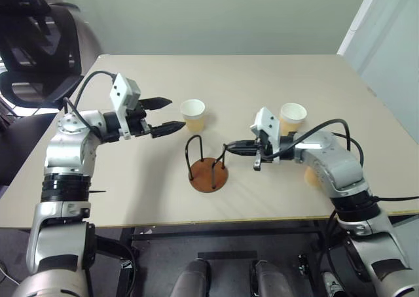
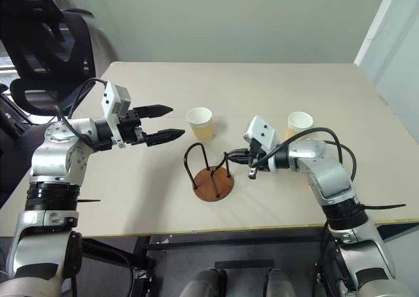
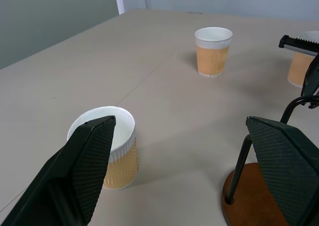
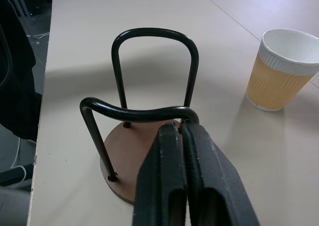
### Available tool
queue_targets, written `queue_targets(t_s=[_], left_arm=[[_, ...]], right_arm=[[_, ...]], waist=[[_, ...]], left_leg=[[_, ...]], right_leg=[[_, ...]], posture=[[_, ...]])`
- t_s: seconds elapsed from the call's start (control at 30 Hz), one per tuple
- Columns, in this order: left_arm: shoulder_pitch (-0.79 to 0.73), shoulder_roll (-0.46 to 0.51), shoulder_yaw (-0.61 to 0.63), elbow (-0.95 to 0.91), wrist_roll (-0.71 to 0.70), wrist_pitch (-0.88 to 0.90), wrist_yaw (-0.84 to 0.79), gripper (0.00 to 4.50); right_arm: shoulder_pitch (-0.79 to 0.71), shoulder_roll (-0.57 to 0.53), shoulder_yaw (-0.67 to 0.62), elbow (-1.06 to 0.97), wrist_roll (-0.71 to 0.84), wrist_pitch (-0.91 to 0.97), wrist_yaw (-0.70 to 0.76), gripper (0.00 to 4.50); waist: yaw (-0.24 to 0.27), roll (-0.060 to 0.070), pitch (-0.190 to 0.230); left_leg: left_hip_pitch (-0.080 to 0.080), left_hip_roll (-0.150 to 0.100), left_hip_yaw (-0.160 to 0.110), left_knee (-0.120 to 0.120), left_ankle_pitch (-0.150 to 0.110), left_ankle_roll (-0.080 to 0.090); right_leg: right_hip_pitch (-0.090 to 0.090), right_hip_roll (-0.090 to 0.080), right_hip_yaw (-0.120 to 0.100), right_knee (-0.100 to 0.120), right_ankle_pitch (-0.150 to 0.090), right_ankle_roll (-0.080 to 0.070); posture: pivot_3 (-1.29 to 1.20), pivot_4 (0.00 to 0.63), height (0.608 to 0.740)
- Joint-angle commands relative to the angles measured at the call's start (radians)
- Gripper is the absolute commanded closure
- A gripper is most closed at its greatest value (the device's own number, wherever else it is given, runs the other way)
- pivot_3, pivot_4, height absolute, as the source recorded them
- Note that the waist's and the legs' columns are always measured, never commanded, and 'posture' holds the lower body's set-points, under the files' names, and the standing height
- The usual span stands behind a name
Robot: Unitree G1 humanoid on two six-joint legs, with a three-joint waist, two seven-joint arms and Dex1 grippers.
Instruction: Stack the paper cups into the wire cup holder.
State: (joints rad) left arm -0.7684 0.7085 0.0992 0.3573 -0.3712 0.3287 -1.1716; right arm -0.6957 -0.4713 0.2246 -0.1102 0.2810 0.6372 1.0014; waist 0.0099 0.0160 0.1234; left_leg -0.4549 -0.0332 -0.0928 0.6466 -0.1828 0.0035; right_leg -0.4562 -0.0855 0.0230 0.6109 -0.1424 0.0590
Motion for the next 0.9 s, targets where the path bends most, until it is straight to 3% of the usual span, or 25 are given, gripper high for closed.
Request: queue_targets(t_s=[0.03, 0.23, 0.47, 0.9], left_arm=[[-0.032, 0.019, 0.03, -0.032, -0.02, -0.001, 0.001, 0.0], [-0.037, 0.02, 0.028, -0.023, -0.019, -0.004, 0.001, 0.0], [-0.033, 0.023, 0.031, -0.023, -0.019, -0.005, 0.001, 0.0], [-0.028, 0.029, 0.036, -0.017, -0.02, -0.01, 0.003, 0.0]], right_arm=[[-0.001, 0.005, 0.005, -0.046, 0.015, 0.002, -0.008, 4.49], [-0.007, 0.006, -0.011, -0.043, 0.039, 0.038, -0.009, 4.49], [-0.01, 0.015, 0.001, -0.033, 0.011, 0.009, -0.045, 2.23], [-0.03, 0.085, 0.014, 0.014, -0.015, -0.02, -0.11, 2.23]], waist=[[0.0, 0.0, 0.0], [0.0, 0.0, 0.0], [0.0, 0.0, 0.0], [0.0, 0.0, 0.0]], left_leg=[[0.0, 0.0, 0.0, 0.0, 0.0, 0.0], [0.0, 0.0, 0.0, 0.0, 0.0, 0.0], [0.0, 0.0, 0.0, 0.0, 0.0, 0.0], [0.0, 0.0, 0.0, 0.0, 0.0, 0.0]], right_leg=[[0.0, 0.0, 0.0, 0.0, 0.0, 0.0], [0.0, 0.0, 0.0, 0.0, 0.0, 0.0], [0.0, 0.0, 0.0, 0.0, 0.0, 0.0], [0.0, 0.0, 0.0, 0.0, 0.0, 0.0]], posture=[[0.0, 0.15, 0.74], [0.0, 0.15, 0.74], [0.0, 0.15, 0.74], [0.0, 0.15, 0.74]])
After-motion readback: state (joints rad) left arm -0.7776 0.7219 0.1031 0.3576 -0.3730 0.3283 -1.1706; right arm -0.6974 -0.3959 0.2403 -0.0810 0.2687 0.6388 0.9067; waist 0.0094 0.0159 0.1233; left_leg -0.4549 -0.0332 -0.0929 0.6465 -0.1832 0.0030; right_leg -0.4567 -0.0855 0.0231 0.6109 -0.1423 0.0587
